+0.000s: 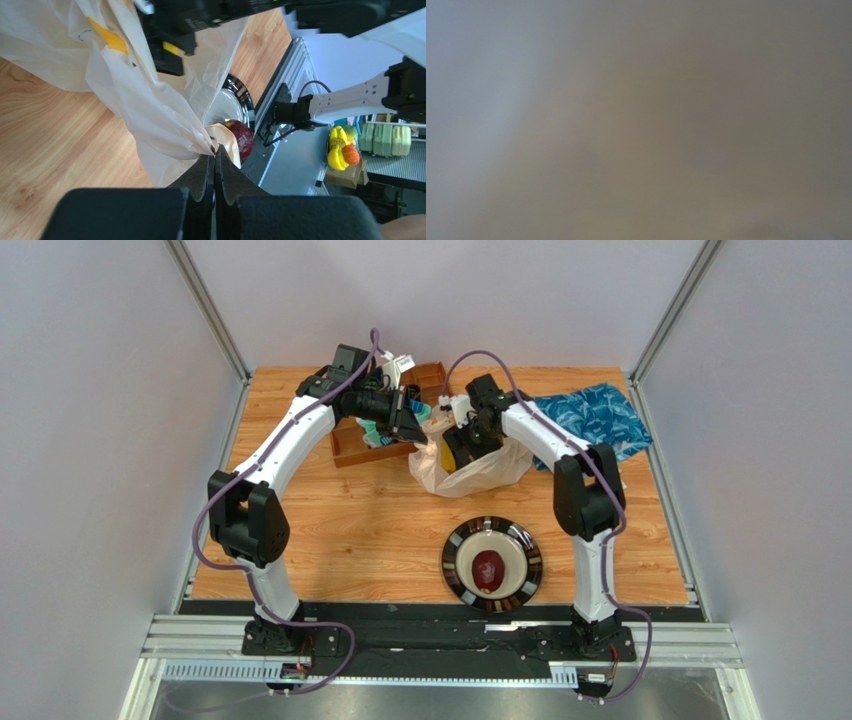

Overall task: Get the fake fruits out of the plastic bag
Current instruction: Take out the fake fruit from the plastic bag, then place the fake fruit on the plate.

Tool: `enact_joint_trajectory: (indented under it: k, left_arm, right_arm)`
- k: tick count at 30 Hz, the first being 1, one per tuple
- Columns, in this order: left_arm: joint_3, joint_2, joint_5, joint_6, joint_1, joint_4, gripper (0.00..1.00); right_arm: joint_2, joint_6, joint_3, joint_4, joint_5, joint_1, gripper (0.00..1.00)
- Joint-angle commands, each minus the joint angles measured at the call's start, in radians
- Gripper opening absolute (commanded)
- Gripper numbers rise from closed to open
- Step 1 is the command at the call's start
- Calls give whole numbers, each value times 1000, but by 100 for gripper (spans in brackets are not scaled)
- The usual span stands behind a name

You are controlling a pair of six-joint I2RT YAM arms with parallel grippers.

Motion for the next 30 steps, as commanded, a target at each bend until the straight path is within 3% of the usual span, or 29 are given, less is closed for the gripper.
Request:
enact_joint_trajectory:
  k: [1, 4, 11, 18, 22, 30]
  left_arm:
    - [60, -3, 43, -23, -4, 36, 0]
    - [80, 14, 54, -43, -7, 56, 0]
    - [117, 36, 64, -81, -7, 82, 0]
    - [71, 2, 52, -63, -7, 76, 0]
    - [82, 4, 37, -41, -7, 63, 0]
    - [105, 4, 6, 3, -7, 25, 1]
  right_arm:
    - [-293, -53, -34, -13, -148, -14, 43]
    - [-415, -79, -92, -22, -289, -14, 43]
    - [-575, -106, -198, -103, -430, 21, 42]
    - [-835, -283, -342, -222, -345, 98, 40]
    - [-975, -407, -523, -311, -270, 104, 40]
    - [-1086, -609, -787, -253, -170, 104, 41]
